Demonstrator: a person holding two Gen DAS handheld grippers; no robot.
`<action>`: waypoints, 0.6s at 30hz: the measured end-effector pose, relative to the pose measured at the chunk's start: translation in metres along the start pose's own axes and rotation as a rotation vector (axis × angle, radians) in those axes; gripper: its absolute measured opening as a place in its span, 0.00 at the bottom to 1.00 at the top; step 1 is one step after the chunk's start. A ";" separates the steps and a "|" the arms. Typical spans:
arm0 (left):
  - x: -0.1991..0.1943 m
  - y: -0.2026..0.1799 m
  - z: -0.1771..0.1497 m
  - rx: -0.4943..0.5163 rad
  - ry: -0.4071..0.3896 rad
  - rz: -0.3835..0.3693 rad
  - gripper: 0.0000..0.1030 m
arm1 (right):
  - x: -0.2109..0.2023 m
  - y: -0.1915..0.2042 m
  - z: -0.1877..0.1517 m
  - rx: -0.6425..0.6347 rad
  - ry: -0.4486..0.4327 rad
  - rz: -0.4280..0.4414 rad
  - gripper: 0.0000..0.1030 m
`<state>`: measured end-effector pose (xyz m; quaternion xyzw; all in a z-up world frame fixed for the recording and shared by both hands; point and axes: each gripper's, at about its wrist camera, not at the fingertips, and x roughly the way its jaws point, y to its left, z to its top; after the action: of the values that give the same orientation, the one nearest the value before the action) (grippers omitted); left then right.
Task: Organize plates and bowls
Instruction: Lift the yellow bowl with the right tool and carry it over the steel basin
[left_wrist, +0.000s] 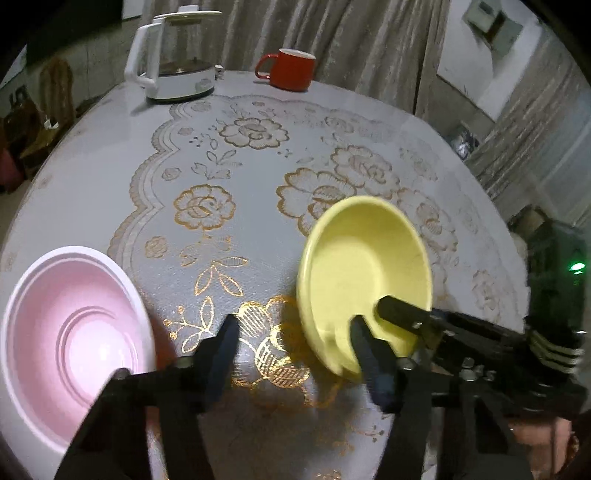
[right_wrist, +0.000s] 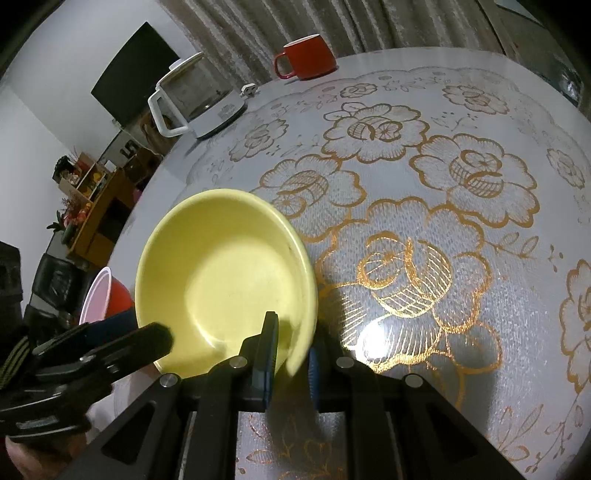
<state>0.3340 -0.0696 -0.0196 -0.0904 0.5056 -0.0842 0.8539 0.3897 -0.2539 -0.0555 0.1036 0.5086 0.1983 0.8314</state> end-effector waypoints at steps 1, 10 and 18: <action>0.003 0.000 0.000 0.006 0.006 -0.001 0.46 | 0.000 -0.001 0.000 0.004 -0.001 0.003 0.13; 0.000 -0.008 -0.010 0.061 0.013 -0.028 0.26 | -0.011 0.004 -0.013 0.011 0.007 0.012 0.13; -0.026 -0.016 -0.025 0.083 -0.014 -0.064 0.25 | -0.038 0.015 -0.030 0.010 -0.020 0.008 0.12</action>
<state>0.2982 -0.0807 -0.0053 -0.0714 0.4927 -0.1318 0.8572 0.3445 -0.2577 -0.0331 0.1116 0.5010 0.1979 0.8351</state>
